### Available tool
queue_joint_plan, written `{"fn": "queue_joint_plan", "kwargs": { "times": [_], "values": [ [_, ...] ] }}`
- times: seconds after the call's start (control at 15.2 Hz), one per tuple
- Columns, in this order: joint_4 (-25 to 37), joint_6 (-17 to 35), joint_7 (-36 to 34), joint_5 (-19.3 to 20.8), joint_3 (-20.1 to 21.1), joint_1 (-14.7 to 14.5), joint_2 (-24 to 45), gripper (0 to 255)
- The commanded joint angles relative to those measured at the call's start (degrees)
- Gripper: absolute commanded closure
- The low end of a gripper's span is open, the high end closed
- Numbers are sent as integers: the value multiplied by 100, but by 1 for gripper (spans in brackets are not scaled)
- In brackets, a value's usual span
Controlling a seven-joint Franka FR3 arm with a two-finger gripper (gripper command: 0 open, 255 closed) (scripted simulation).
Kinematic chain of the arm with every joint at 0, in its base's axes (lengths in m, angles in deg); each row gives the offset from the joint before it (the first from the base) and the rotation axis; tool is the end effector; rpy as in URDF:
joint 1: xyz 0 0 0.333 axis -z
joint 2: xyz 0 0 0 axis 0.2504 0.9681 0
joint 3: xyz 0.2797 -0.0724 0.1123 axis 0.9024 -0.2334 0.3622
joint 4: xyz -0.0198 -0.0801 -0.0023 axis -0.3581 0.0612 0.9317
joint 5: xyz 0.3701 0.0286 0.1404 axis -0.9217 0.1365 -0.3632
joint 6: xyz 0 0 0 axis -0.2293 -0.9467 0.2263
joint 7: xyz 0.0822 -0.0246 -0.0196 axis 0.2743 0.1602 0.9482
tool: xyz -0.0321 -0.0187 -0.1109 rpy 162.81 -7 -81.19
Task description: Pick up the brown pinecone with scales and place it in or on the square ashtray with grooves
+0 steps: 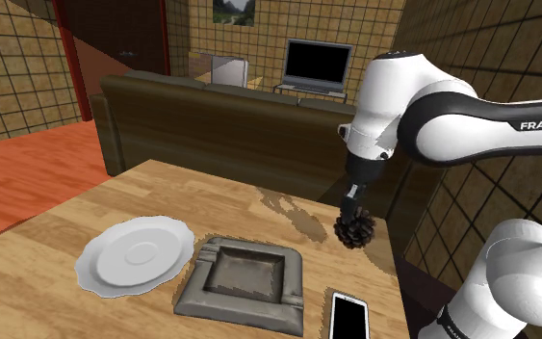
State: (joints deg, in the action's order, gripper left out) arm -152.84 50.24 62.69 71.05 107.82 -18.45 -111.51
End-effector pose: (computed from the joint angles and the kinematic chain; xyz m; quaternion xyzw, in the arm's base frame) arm 0.3100 0.1465 0.4687 0.9915 0.1095 0.0068 0.0696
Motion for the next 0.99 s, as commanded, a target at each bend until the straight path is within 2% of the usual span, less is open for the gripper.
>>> {"fn": "queue_joint_plan", "kwargs": {
  "times": [0.0,0.33,0.66,0.92],
  "values": [
    [169,-171,16,25,-30,15,-3,255],
    [517,-526,48,70,-89,40,-12,255],
    [1351,-430,-567,-24,511,87,916,255],
    [2117,-420,-1098,62,999,178,1713,255]
  ]
}}
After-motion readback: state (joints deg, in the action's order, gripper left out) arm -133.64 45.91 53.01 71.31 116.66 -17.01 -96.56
